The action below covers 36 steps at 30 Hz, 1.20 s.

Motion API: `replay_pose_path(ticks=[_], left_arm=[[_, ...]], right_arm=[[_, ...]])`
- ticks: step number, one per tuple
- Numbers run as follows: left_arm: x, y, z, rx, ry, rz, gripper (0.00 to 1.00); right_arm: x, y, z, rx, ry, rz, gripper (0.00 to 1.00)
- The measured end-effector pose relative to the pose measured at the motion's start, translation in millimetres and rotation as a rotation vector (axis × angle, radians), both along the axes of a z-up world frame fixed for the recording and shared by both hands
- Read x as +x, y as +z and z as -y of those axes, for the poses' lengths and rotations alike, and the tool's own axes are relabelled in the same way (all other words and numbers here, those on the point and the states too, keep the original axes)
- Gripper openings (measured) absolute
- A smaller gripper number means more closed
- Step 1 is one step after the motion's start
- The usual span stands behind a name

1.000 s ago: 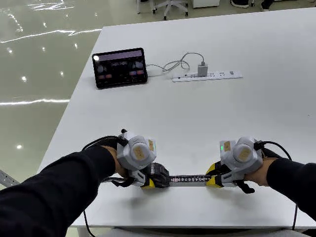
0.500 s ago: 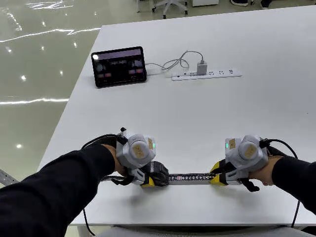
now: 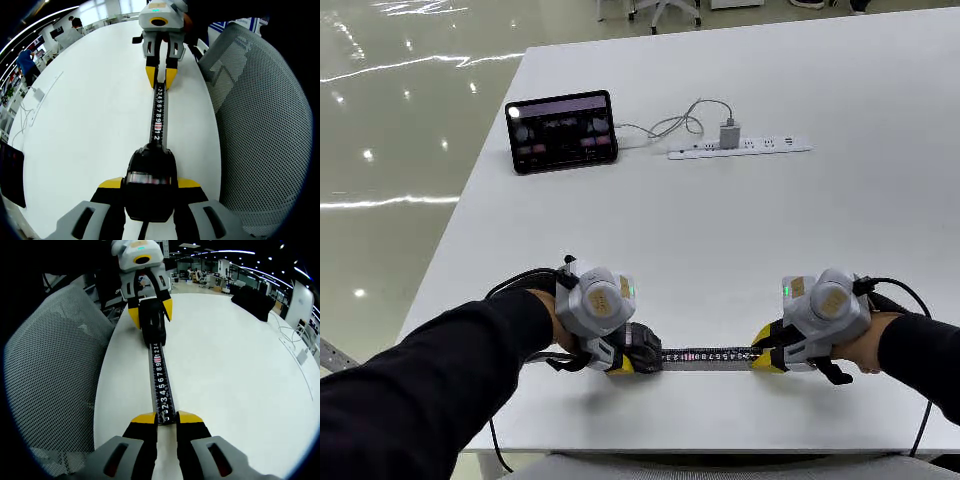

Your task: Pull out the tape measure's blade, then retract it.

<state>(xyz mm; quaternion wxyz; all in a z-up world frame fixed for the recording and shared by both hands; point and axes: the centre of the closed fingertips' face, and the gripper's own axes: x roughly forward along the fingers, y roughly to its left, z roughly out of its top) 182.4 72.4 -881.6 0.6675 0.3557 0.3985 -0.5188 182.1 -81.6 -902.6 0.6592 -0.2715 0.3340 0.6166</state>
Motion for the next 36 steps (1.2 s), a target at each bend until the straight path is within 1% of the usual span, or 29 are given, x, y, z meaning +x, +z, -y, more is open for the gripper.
replay_pose_path(ticks=[20, 27, 36], left_arm=[[0.5, 0.0, -0.2, -0.006, 0.007, 0.006, 0.33], [0.6, 0.3, -0.1, -0.01, 0.011, 0.008, 0.33], [0.2, 0.1, -0.1, -0.007, 0.01, 0.006, 0.33]], right_arm=[[1.1, -1.3, 18.5, -0.012, -0.012, -0.006, 0.09], [0.6, -2.1, 30.2, -0.026, -0.013, 0.003, 0.09], [1.8, -0.9, 47.0, -0.038, -0.029, 0.002, 0.09]])
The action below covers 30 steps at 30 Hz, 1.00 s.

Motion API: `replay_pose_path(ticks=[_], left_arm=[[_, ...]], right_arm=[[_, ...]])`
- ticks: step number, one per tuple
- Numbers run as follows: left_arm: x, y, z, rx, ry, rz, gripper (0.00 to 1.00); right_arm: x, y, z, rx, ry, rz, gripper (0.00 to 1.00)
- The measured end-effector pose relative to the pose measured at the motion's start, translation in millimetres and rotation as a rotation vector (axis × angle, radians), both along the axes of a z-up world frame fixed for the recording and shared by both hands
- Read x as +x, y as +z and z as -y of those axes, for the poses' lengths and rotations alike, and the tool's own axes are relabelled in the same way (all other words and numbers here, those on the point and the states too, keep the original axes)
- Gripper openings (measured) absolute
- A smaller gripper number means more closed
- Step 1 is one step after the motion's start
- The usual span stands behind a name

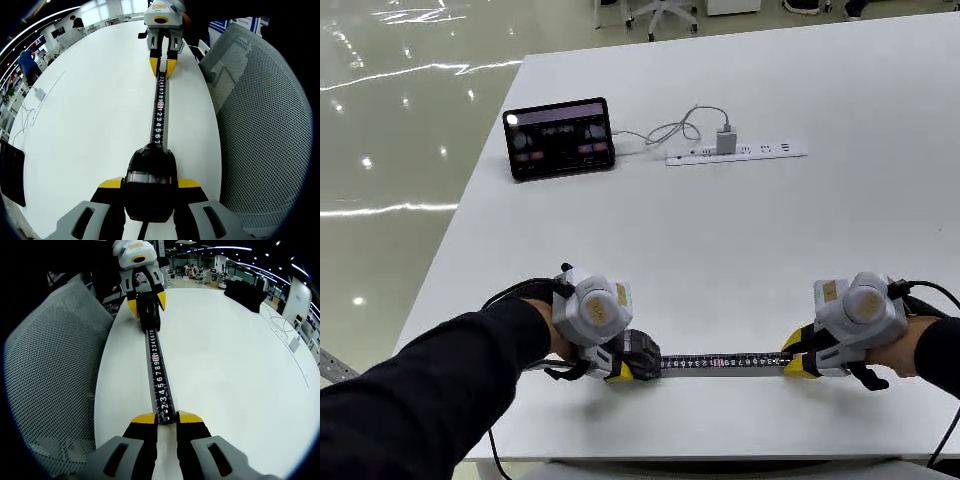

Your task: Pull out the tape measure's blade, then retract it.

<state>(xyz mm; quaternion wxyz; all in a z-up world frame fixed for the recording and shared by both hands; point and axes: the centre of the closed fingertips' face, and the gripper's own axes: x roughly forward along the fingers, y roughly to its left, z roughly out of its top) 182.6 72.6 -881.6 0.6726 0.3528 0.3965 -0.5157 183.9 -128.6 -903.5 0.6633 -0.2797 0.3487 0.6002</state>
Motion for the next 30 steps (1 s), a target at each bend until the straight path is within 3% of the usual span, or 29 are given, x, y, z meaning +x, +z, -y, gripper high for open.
replay_pose_path(ticks=[30], left_arm=[[0.6, 0.2, 1.0, -0.011, 0.014, -0.002, 0.33]], right_arm=[[-1.4, 6.9, 27.5, -0.01, -0.001, 0.012, 0.09]])
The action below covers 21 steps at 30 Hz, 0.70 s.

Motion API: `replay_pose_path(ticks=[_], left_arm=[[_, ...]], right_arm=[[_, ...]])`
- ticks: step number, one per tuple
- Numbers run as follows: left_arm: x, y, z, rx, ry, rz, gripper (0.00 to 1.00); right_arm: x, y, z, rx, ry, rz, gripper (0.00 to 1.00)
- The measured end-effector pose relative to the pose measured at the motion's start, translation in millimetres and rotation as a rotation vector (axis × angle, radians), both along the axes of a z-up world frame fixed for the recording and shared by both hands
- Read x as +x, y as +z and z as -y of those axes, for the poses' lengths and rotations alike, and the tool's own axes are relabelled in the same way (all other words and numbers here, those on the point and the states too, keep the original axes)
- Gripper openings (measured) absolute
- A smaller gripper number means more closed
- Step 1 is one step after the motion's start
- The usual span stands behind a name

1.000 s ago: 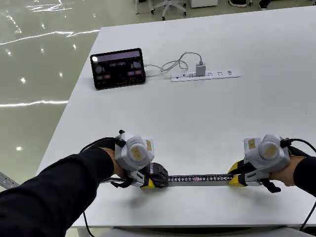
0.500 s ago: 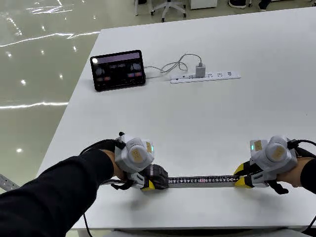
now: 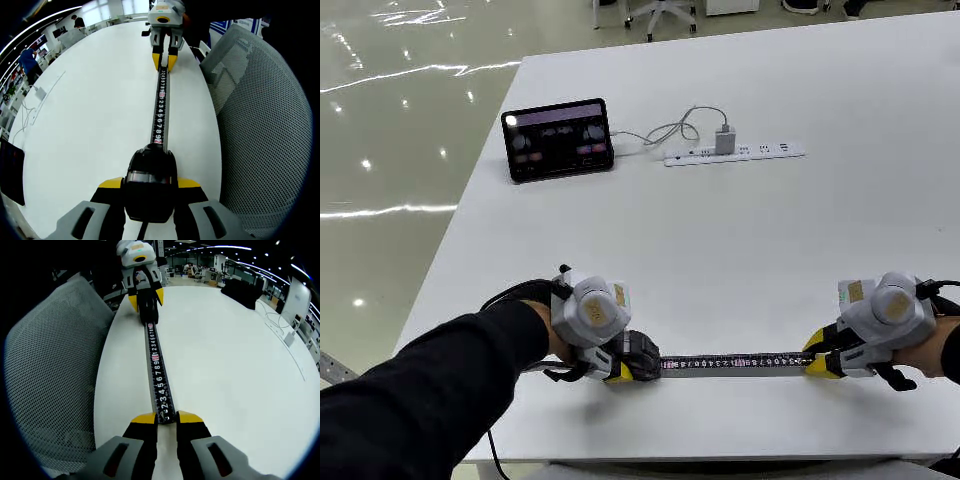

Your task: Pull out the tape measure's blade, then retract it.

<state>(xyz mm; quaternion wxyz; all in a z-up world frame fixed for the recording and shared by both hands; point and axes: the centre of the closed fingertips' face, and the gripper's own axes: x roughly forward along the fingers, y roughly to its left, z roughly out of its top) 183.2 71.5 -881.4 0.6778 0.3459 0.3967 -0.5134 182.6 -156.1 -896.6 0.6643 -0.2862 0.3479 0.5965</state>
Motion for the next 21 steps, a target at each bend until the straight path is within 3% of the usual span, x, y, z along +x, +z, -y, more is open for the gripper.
replay_pose_path(ticks=[21], left_arm=[[0.1, -0.6, 0.1, -0.002, 0.002, -0.002, 0.33]], right_arm=[[-0.3, 3.1, 15.8, 0.003, -0.025, -0.008, 0.09]])
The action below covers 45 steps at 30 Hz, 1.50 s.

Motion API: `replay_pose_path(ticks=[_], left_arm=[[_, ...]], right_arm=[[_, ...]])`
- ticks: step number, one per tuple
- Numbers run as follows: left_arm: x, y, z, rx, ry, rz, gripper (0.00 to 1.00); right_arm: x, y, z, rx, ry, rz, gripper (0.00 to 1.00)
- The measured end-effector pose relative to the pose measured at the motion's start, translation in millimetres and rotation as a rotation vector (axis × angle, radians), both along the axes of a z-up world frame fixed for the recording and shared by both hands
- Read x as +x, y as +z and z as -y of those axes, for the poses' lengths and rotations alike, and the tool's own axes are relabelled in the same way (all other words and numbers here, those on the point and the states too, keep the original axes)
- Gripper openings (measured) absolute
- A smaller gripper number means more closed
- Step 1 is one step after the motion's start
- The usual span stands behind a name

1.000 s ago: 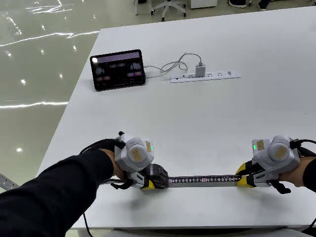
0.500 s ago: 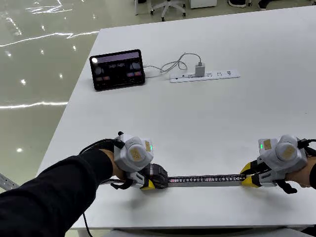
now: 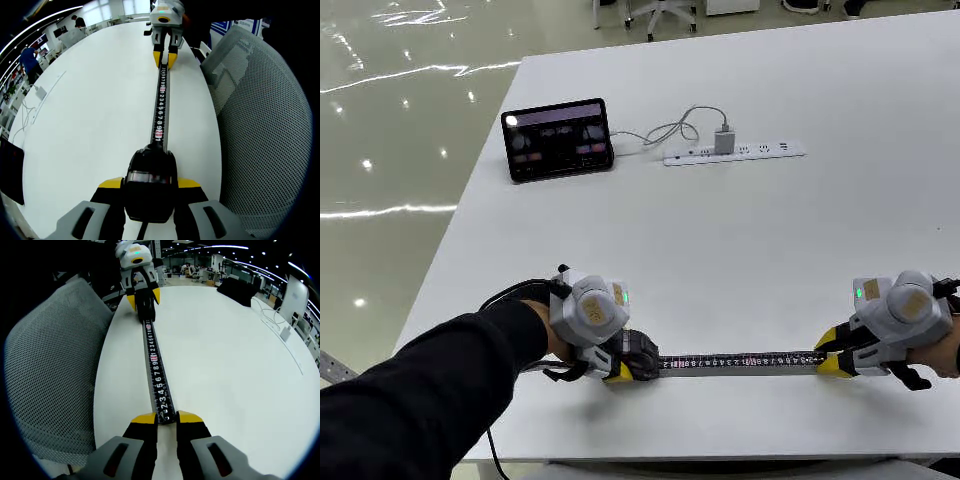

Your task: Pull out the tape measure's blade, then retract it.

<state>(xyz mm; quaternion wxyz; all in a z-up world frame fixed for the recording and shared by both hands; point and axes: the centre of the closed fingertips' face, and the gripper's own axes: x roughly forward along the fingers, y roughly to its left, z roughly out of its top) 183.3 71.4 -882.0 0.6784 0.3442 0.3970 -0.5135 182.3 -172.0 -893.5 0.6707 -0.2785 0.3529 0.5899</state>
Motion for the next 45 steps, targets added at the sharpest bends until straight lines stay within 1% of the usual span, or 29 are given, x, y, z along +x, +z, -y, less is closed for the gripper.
replay_pose_path(ticks=[8, 18, 28, 31, 32, 38, 43, 45], left_arm=[[-0.1, 0.1, 0.2, 0.001, -0.001, -0.003, 0.33], [0.2, 0.3, 0.6, -0.004, 0.009, 0.0, 0.33], [1.1, 0.0, 1.0, -0.01, 0.009, 0.001, 0.33], [1.4, 0.0, 1.3, -0.015, 0.009, 0.002, 0.33], [1.2, 0.2, 1.6, -0.017, 0.009, 0.001, 0.33], [0.9, 0.7, 1.4, -0.018, 0.005, 0.004, 0.33], [1.1, 0.6, 1.0, -0.021, 0.004, 0.004, 0.33], [1.1, 0.9, 1.1, -0.023, 0.004, 0.006, 0.33]], right_arm=[[-1.9, 0.2, 6.1, -0.009, -0.003, 0.002, 0.09], [1.9, -1.0, 15.8, -0.009, -0.017, -0.007, 0.09], [1.8, -1.8, 13.5, -0.01, -0.009, -0.013, 0.1], [1.8, -2.5, 13.2, -0.024, -0.007, -0.019, 0.1], [-0.3, -3.0, 12.7, -0.03, 0.0, -0.03, 0.1], [0.5, -4.1, 13.2, -0.057, 0.04, -0.008, 0.11], [-0.6, -3.8, 12.0, -0.065, 0.05, -0.003, 0.11], [-0.7, -4.8, 11.3, -0.083, 0.047, -0.004, 0.11]])
